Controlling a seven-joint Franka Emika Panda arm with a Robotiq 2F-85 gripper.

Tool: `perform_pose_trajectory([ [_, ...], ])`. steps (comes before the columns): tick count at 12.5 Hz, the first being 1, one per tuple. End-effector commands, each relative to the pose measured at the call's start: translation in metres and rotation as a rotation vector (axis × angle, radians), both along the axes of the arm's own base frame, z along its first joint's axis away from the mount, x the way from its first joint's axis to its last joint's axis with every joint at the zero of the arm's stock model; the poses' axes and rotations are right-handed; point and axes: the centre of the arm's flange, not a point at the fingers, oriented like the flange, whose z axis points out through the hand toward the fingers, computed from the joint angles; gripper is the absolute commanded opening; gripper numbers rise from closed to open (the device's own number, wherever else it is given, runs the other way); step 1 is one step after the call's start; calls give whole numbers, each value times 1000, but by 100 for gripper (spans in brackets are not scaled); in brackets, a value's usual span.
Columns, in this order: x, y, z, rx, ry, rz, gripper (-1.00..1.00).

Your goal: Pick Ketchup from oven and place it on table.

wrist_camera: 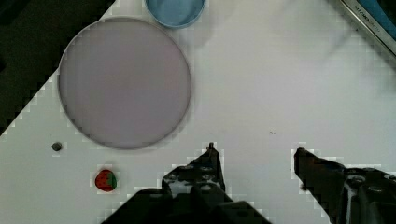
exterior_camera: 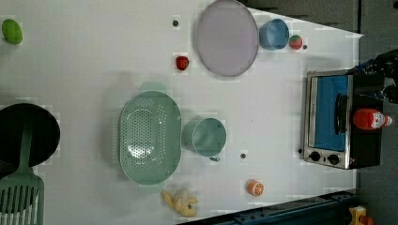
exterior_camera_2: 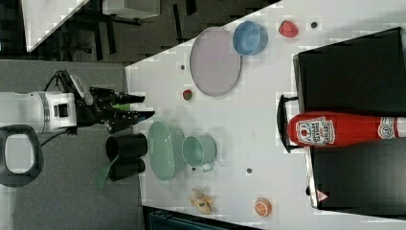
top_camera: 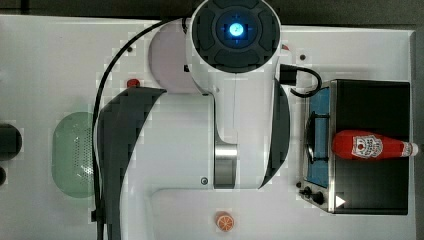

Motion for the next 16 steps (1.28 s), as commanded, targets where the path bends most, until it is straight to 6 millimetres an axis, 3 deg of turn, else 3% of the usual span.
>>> perform_pose_trajectory([
  [1,-111,-50,86,28,21,-34,55],
  [2,-111,-50,85,28,21,-34,86],
  [3,-111,-56,84,30,22,-45,100],
  [5,-109,-90,77,42,22,-110,100],
  [7,-104,-165,48,61,36,-250,100],
  [10,-101,-226,24,52,2,-364,100],
  [11,-99,-264,12,28,-50,-432,100],
  [14,-106,-326,-18,-22,-79,-547,100],
  [16,-108,-355,-45,-61,-64,-599,100],
])
